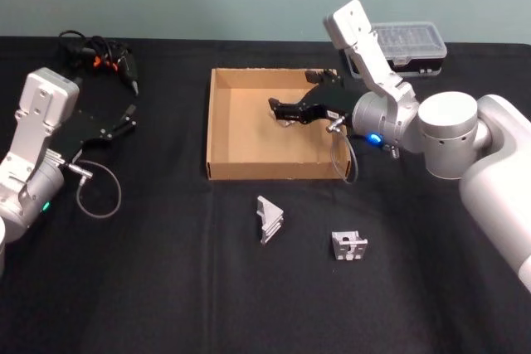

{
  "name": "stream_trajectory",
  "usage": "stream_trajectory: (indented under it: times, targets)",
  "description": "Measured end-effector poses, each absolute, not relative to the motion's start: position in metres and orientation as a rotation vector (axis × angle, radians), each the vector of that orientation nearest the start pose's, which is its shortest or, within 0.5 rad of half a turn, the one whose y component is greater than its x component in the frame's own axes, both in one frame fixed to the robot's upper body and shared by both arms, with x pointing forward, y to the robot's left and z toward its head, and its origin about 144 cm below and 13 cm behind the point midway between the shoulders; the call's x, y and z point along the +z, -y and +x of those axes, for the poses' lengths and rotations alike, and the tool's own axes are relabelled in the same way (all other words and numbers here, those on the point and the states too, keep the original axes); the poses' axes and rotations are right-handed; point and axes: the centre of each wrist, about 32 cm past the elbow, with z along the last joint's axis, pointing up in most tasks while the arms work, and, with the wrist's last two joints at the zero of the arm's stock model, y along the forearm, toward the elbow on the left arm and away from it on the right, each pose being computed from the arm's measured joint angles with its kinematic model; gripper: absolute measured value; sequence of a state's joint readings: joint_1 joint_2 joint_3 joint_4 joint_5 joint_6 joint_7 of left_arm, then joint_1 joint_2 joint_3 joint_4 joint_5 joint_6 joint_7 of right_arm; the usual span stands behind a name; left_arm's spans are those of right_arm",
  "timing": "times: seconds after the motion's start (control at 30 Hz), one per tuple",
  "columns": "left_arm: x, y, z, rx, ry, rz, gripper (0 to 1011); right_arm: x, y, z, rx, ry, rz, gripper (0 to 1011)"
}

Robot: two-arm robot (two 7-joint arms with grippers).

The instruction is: Use one hand to pick up the angle iron from the table and place it into the box.

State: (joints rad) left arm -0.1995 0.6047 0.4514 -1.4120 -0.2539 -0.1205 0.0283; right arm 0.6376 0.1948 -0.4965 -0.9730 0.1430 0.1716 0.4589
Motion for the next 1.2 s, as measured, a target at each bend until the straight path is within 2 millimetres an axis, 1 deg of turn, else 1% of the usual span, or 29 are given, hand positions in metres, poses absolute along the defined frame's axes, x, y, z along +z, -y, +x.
stream_trajectory:
  times: [0.27, 0.37, 0.43, 0.47, 0.57, 0.6, 0.67, 0.77, 0.8, 0.9, 1.2]
  targets:
    - [1.14, -0.31, 0.489, 1.248, 0.285, 0.304, 1000, 1.196, 0.213, 0.6, -0.829, 0.024, -0.333, 1000]
    - [1.14, -0.31, 0.489, 1.248, 0.285, 0.305, 1000, 1.201, 0.224, 0.591, -0.824, 0.05, -0.31, 1000]
    - [1.14, -0.31, 0.489, 1.248, 0.285, 0.304, 1000, 1.203, 0.226, 0.589, -0.821, 0.055, -0.305, 1000]
    - [1.14, -0.31, 0.489, 1.248, 0.285, 0.304, 1000, 1.206, 0.234, 0.581, -0.812, 0.066, -0.289, 1000]
    - [1.14, -0.31, 0.489, 1.248, 0.285, 0.304, 1000, 1.209, 0.244, 0.573, -0.807, 0.07, -0.274, 1000]
    - [1.14, -0.31, 0.489, 1.248, 0.285, 0.305, 1000, 1.21, 0.25, 0.567, -0.804, 0.065, -0.264, 1000]
    - [1.14, -0.31, 0.489, 1.248, 0.285, 0.304, 1000, 1.213, 0.256, 0.561, -0.796, 0.058, -0.253, 1000]
    - [1.14, -0.31, 0.489, 1.248, 0.285, 0.304, 1000, 1.218, 0.27, 0.547, -0.771, 0.042, -0.222, 1000]
    - [1.14, -0.31, 0.489, 1.248, 0.285, 0.304, 1000, 1.218, 0.27, 0.547, -0.771, 0.042, -0.222, 1000]
    - [1.14, -0.31, 0.489, 1.248, 0.285, 0.304, 1000, 1.222, 0.282, 0.533, -0.736, 0.038, -0.199, 1000]
    - [1.14, -0.31, 0.489, 1.248, 0.285, 0.304, 1000, 1.225, 0.309, 0.506, -0.678, 0.026, -0.177, 1000]
